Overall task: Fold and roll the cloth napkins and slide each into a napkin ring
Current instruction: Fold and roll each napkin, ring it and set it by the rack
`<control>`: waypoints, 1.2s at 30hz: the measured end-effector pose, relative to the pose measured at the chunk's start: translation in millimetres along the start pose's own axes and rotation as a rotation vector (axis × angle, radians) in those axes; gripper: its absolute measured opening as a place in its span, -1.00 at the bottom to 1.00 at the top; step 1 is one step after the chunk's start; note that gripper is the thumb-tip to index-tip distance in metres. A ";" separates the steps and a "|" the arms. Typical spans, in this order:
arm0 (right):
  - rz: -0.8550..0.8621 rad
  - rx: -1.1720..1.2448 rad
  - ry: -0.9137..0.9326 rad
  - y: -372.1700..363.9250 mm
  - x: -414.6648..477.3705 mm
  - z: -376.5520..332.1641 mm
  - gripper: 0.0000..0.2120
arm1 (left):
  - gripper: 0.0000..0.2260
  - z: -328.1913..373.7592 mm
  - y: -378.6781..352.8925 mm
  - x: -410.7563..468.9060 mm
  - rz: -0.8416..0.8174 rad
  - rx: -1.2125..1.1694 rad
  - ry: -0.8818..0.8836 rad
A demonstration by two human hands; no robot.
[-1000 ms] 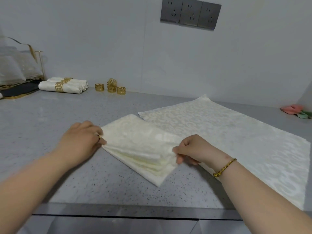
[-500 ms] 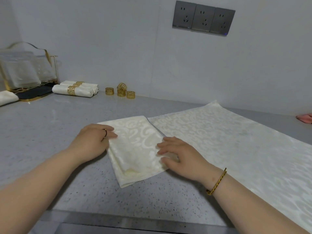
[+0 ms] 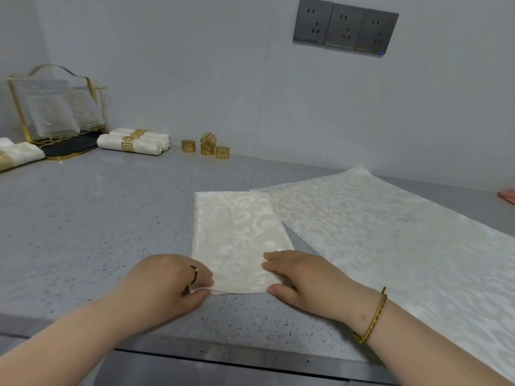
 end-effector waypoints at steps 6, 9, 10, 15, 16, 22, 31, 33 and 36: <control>0.082 0.065 0.004 -2.7 -19.5 6.5 -0.36 | -0.66 -16.2 1.3 -13.5 0.159 -0.178 0.149; 0.194 0.128 -0.051 -3.1 -19.9 12.8 -0.40 | -0.79 -21.4 3.4 -15.2 0.207 -0.264 0.240; 0.272 0.145 -0.044 -1.7 -20.8 16.9 -0.55 | -0.89 -22.1 3.8 -14.8 0.194 -0.271 0.242; 0.260 0.401 -0.212 6.2 -13.4 30.7 -0.82 | -0.80 -21.8 4.0 -10.6 0.161 -0.323 0.217; 0.237 0.443 -0.242 7.8 -11.0 32.4 -0.83 | -0.69 -20.8 5.5 -10.6 0.164 -0.351 0.214; 0.154 0.659 -0.431 10.2 9.3 47.4 -0.73 | -0.54 -32.4 7.6 4.9 0.025 -0.343 0.204; 0.126 0.532 -0.450 6.4 37.6 47.4 -0.92 | -0.72 -78.3 -15.6 15.0 0.158 -0.512 0.557; 0.177 0.377 -0.420 4.0 40.9 44.4 -0.92 | -0.69 -81.2 -16.4 19.2 0.134 -0.480 0.550; 0.207 0.369 -0.393 3.8 39.3 42.8 -0.92 | -0.74 -76.8 -15.1 21.0 0.126 -0.398 0.556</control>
Point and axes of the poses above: each hand's wrist, its own x-axis towards the middle knuckle, its own y-axis out of the back of the hand, z = x × y, the point moved 6 cm from there along x, towards the middle knuckle, and after that the axes turned 15 degrees about -y, right-handed, at the moved point
